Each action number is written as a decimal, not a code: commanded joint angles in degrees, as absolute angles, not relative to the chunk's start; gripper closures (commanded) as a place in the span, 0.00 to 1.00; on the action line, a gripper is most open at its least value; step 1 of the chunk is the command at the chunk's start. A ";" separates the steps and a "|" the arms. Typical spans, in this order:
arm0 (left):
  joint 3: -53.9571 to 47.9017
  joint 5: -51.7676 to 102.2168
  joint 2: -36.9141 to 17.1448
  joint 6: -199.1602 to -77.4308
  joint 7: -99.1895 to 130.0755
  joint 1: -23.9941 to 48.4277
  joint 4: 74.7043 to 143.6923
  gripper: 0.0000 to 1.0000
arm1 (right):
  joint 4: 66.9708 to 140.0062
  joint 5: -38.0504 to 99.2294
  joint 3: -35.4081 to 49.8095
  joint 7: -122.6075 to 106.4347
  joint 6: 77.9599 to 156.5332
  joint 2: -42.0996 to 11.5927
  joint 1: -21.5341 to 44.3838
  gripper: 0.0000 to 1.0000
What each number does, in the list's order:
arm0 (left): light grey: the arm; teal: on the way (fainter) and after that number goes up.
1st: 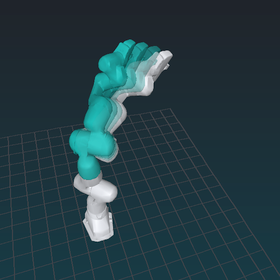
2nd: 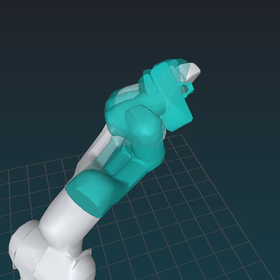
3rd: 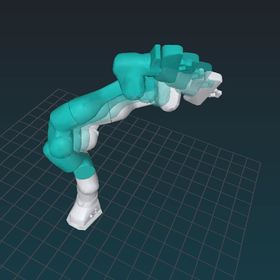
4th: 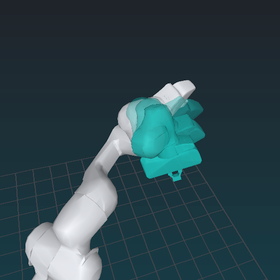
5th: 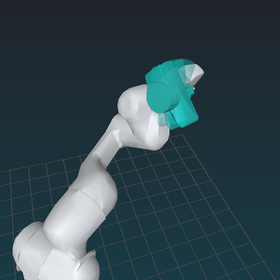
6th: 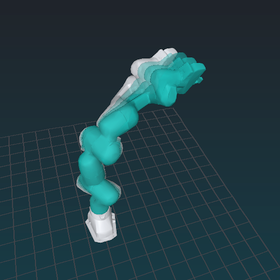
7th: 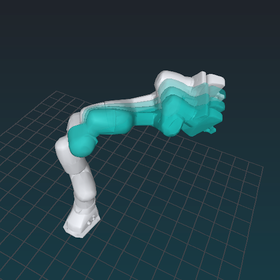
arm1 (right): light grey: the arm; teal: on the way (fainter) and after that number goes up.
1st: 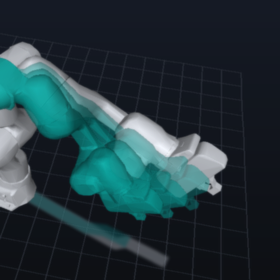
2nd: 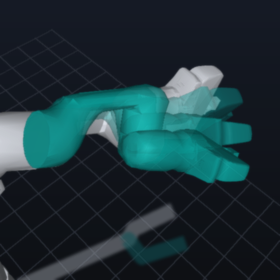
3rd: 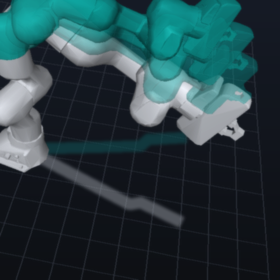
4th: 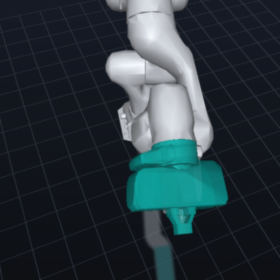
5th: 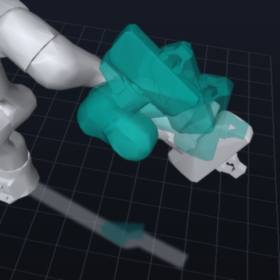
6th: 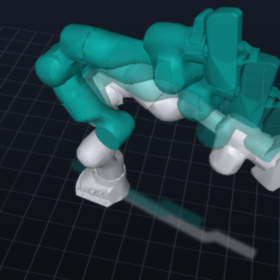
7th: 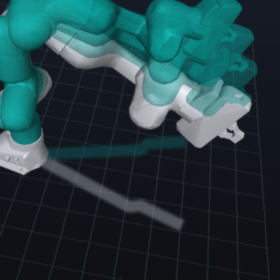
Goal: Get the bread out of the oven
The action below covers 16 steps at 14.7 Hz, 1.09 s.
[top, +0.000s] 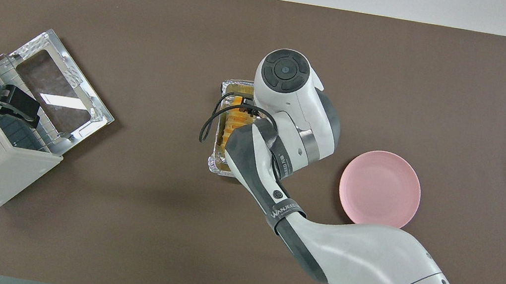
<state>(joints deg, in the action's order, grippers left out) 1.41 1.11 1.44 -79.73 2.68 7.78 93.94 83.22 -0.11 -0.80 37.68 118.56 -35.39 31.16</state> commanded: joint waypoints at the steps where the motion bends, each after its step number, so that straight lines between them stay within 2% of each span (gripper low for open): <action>1: 0.97 0.09 2.64 -79.98 -0.07 7.38 95.02 0.00 | 85.52 -1.05 -0.62 37.88 121.46 -35.42 30.94 0.23; 4: 0.97 0.09 2.72 -80.77 -0.53 7.47 95.27 0.00 | 85.52 -1.23 -0.53 37.79 121.46 -35.51 30.94 1.00; 12: 1.05 -0.18 2.64 -81.30 -0.09 7.38 95.19 0.00 | 83.94 -0.35 -0.62 36.91 120.42 -35.60 29.63 1.00; 14: 0.97 -0.18 2.72 -81.30 0.00 7.38 95.27 0.00 | 80.70 -0.53 -0.27 35.52 116.92 -35.77 26.21 1.00; 16: 0.97 -0.18 2.64 -81.39 -0.35 7.38 95.10 0.00 | 74.21 2.00 -0.17 28.43 111.04 -36.73 21.91 1.00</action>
<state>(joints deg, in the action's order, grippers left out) 1.38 1.00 1.44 -80.20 0.48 7.78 93.96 80.89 -0.17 -1.16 34.73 116.80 -35.74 26.91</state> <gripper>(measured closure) 0.000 0.982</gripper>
